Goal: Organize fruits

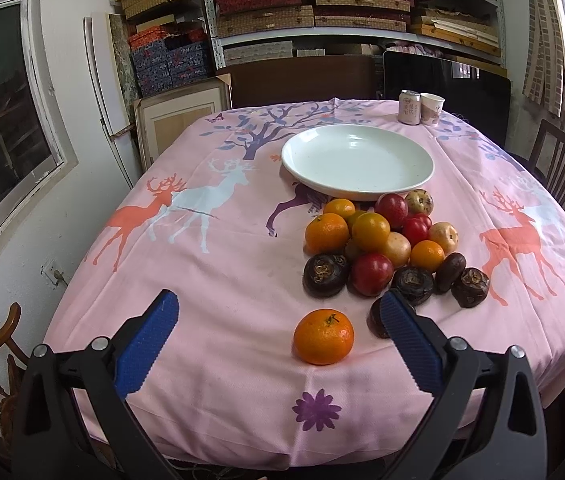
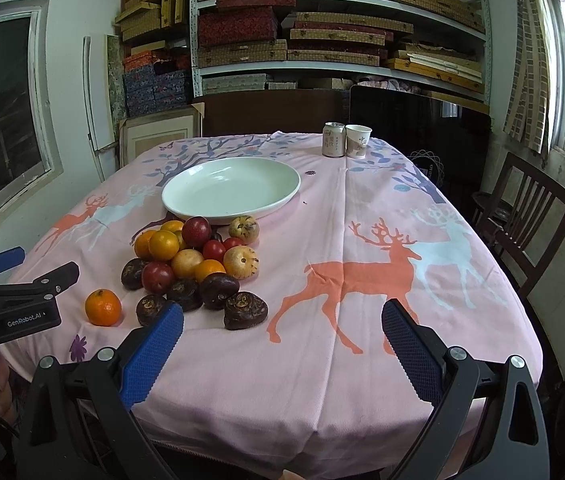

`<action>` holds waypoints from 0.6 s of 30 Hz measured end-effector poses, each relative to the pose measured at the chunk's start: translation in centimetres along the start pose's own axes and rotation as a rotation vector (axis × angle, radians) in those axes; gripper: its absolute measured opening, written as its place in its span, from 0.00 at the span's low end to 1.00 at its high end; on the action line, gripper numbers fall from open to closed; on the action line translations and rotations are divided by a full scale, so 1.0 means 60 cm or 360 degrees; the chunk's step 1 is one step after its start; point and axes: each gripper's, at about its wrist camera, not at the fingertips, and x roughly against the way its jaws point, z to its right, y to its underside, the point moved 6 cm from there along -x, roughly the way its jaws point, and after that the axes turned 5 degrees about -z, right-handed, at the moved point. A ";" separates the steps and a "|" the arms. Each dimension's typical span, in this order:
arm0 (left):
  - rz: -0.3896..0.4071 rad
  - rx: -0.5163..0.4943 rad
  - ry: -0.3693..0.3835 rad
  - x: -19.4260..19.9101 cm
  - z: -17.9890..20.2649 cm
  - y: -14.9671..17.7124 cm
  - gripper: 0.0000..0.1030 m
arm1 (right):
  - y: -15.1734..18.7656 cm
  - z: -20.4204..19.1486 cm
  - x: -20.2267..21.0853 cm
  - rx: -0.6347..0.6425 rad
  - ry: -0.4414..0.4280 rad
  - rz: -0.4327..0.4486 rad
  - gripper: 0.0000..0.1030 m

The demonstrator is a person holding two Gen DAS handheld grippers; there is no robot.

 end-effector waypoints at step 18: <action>-0.0004 -0.0006 -0.0004 -0.002 0.000 0.006 0.96 | 0.008 0.004 -0.008 -0.0019 -0.0020 -0.0042 0.97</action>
